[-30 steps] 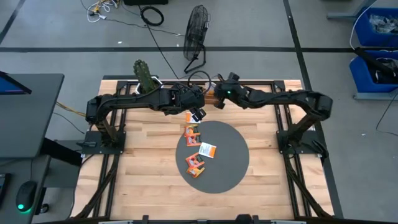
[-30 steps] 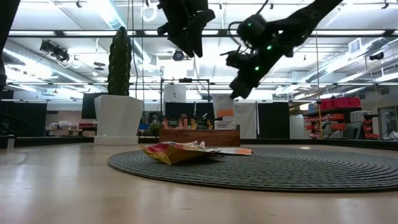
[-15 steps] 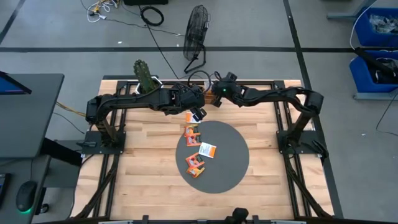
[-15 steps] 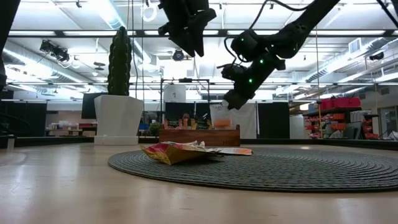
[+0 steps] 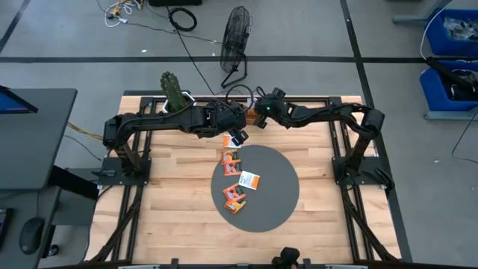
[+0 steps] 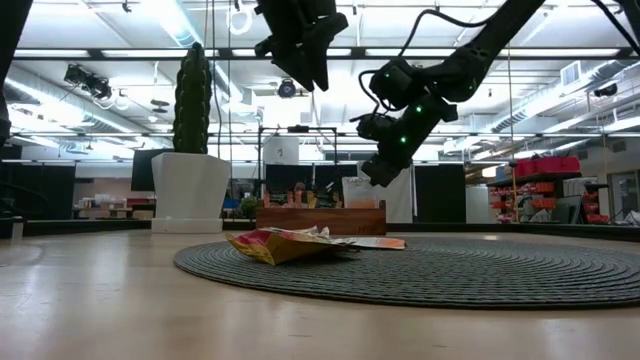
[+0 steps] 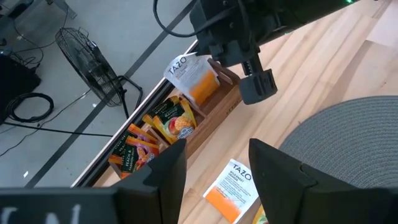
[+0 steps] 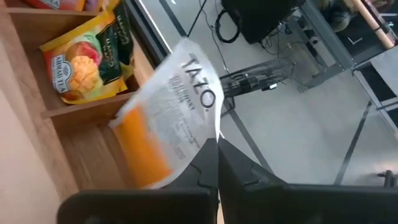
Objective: Pick & Place Tea
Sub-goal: Put the white tea bag into the right section of the wooden organizer
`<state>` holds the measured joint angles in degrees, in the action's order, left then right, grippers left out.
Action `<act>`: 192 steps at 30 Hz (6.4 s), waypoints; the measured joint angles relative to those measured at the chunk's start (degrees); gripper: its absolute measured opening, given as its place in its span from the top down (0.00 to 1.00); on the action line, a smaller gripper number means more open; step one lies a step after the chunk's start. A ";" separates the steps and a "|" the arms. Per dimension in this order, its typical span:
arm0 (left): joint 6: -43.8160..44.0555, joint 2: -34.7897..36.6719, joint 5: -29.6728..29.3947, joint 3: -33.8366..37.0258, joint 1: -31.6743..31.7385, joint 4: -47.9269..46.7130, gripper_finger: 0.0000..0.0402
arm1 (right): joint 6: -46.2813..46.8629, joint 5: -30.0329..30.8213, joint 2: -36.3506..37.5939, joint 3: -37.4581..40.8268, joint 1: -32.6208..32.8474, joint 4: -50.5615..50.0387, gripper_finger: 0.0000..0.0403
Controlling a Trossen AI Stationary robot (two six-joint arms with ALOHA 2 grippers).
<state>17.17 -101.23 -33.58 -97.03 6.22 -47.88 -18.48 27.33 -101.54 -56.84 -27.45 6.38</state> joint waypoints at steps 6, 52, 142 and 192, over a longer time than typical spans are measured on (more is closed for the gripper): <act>0.00 0.00 0.00 0.00 0.09 0.04 0.56 | 0.00 -1.35 0.00 0.02 -0.32 0.03 1.00; -0.51 0.00 0.02 0.00 0.41 1.75 0.56 | 10.62 -37.86 16.11 0.11 10.29 -21.75 0.72; 8.30 0.20 5.62 0.02 0.28 -3.50 0.56 | 14.49 -12.17 16.96 13.86 33.08 -4.44 1.00; 36.70 0.20 19.87 -0.90 4.04 31.44 0.56 | 16.53 19.53 35.45 13.75 30.81 8.13 1.00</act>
<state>53.87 -101.03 -13.72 -97.93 10.26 -16.44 -1.96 46.86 -66.08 -43.09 3.36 14.50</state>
